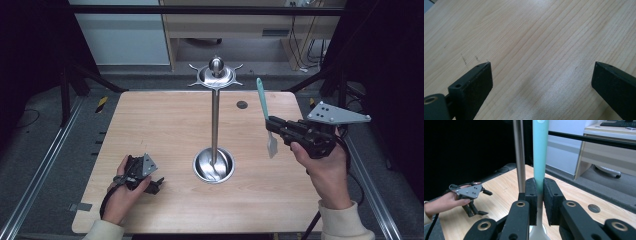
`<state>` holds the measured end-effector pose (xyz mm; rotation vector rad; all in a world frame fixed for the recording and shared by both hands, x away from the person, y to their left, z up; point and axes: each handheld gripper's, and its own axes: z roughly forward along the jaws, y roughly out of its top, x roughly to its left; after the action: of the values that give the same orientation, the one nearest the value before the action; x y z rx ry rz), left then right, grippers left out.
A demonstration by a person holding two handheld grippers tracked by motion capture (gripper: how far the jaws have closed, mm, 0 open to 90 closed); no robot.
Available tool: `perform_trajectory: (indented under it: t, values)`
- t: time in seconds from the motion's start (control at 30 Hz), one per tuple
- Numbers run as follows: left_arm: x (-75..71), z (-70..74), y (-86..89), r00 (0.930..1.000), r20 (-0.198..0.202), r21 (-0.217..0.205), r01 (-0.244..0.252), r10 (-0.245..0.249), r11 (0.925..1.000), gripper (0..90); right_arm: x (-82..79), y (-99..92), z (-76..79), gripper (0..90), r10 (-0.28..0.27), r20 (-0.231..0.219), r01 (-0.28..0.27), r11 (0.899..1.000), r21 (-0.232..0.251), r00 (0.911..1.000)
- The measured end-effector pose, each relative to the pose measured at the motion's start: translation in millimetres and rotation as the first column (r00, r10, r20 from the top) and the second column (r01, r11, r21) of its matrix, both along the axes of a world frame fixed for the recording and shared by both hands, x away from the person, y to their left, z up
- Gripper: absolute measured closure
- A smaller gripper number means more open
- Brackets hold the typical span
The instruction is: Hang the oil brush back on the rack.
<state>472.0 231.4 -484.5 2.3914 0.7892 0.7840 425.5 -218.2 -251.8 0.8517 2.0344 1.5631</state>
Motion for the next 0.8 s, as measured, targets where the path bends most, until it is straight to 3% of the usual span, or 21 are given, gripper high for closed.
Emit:
perform_trajectory:
  t: [0.8]
  values:
    - [0.1,-0.3,-0.4,1.0000,-0.002,0.001,0.002,-0.002,1.0000,3.1,4.6,15.4,5.5,82.0,0.048,-0.009,-0.048,0.998,-0.036,0.9988]
